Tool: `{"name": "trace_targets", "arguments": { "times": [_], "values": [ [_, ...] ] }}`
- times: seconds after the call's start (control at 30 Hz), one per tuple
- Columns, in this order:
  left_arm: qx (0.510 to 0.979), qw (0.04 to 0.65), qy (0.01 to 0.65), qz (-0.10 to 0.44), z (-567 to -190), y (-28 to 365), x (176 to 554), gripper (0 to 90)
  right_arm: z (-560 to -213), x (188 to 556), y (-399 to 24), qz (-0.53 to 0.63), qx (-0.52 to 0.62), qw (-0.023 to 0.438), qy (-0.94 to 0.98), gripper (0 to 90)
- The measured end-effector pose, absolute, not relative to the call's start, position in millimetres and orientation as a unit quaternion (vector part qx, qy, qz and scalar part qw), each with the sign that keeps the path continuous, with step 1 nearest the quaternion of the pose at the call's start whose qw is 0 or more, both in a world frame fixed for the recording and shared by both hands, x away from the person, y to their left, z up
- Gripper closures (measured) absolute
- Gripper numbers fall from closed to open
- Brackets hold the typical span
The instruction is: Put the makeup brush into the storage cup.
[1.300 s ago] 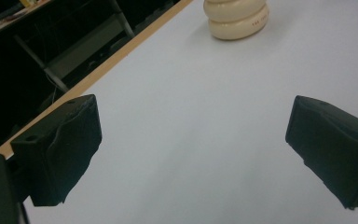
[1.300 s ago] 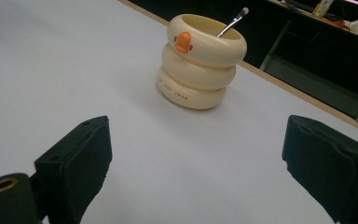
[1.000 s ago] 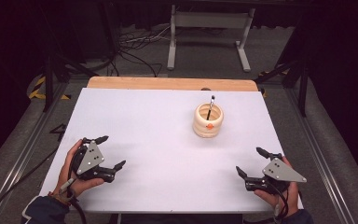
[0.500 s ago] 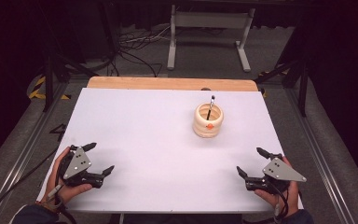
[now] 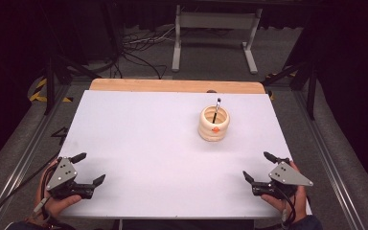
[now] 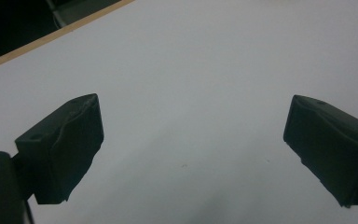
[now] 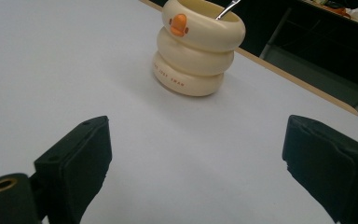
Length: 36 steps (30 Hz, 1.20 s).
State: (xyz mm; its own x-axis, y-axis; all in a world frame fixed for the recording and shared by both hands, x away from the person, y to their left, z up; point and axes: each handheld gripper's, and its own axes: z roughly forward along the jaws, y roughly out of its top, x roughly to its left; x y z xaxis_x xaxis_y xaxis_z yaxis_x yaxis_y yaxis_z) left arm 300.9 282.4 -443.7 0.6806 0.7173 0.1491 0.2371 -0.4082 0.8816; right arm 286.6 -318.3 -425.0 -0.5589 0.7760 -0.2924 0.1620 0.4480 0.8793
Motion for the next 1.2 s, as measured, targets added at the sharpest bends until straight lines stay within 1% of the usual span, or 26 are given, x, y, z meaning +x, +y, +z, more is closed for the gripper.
{"name": "trace_targets", "arguments": {
  "times": [0.17, 0.33, 1.2],
  "values": [
    [0.791, 0.465, 0.303, 0.259, -444.4, 282.7, 301.0, 5.7, -424.3, 285.3, -319.7, 0.428, 0.304, 0.362, 0.77, 8.8],
    [0.792, 0.465, 0.295, 0.264, -444.7, 282.1, 299.7, 5.8, -423.5, 284.2, -317.7, 0.426, 0.301, 0.364, 0.772, 8.8],
    [0.787, 0.474, 0.294, 0.262, -442.5, 283.1, 297.5, 6.6, -424.1, 284.8, -314.8, 0.417, 0.298, 0.367, 0.776, 9.0]
  ]
}}
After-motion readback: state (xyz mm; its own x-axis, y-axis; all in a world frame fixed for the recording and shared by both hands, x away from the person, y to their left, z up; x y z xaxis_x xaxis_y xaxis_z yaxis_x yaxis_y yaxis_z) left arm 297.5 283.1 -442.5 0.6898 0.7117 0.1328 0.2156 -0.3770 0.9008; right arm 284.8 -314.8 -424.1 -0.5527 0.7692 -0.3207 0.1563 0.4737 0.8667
